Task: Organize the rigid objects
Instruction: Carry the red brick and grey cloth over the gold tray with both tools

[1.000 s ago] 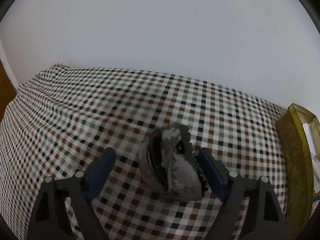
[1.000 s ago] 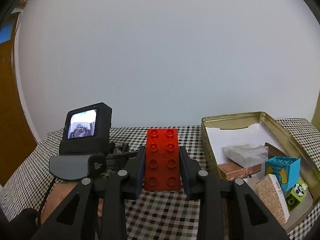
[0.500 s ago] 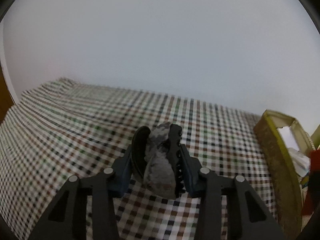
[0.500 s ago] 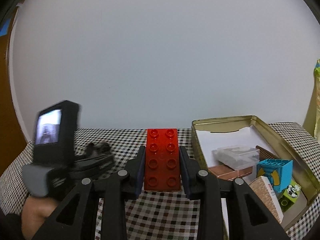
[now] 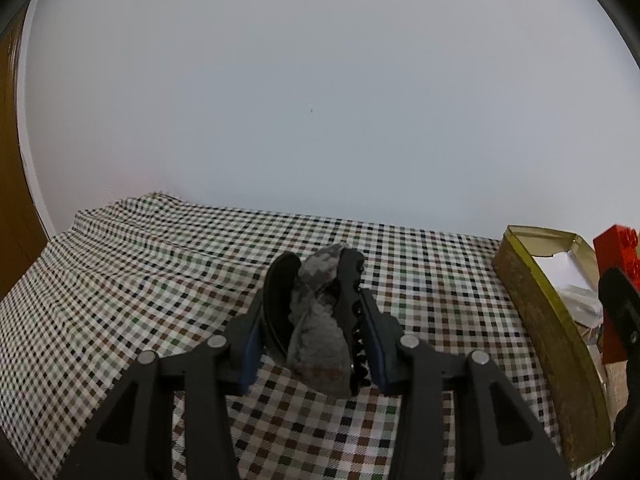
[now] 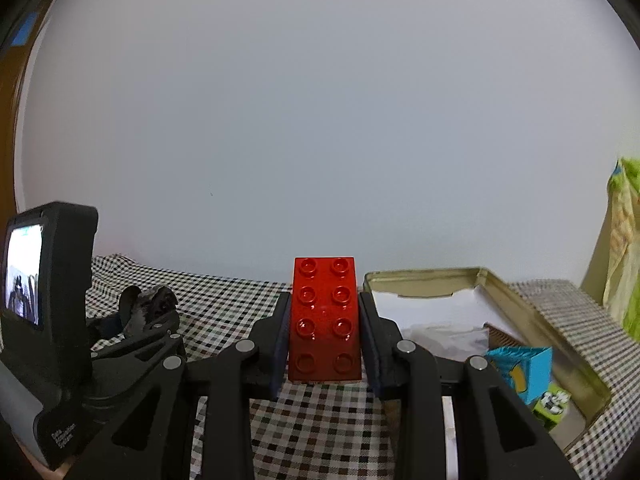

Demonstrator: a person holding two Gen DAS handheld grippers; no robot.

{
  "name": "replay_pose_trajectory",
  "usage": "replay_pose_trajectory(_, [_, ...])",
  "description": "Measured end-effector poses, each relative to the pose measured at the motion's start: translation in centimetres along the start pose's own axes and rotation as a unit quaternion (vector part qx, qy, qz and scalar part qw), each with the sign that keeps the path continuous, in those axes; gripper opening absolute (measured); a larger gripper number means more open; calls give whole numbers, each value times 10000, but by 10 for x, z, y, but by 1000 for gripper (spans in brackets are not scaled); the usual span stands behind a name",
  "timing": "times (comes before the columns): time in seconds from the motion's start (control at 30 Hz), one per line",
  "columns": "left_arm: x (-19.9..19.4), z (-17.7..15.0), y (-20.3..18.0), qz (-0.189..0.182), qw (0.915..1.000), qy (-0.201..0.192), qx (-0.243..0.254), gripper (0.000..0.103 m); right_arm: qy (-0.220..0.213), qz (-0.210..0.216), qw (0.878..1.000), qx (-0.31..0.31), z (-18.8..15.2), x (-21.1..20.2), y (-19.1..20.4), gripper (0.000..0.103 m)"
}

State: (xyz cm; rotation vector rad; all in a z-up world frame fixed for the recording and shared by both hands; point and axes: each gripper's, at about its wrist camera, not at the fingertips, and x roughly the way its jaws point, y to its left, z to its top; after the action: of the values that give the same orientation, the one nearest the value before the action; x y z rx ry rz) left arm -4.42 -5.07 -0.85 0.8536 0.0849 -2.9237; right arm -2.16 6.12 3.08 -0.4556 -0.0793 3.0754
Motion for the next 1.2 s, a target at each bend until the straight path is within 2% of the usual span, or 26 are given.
replay_pose_trajectory(0.17, [-5,-2,-1,55,9999,-125,93,43,-135,-80,9997,-199,-2,-8,2,34])
replay_pose_trajectory(1.2, [-20,-21,-27,-116,9991,-309,279,43,-103,-199,9997,27,4,-11,-27,34])
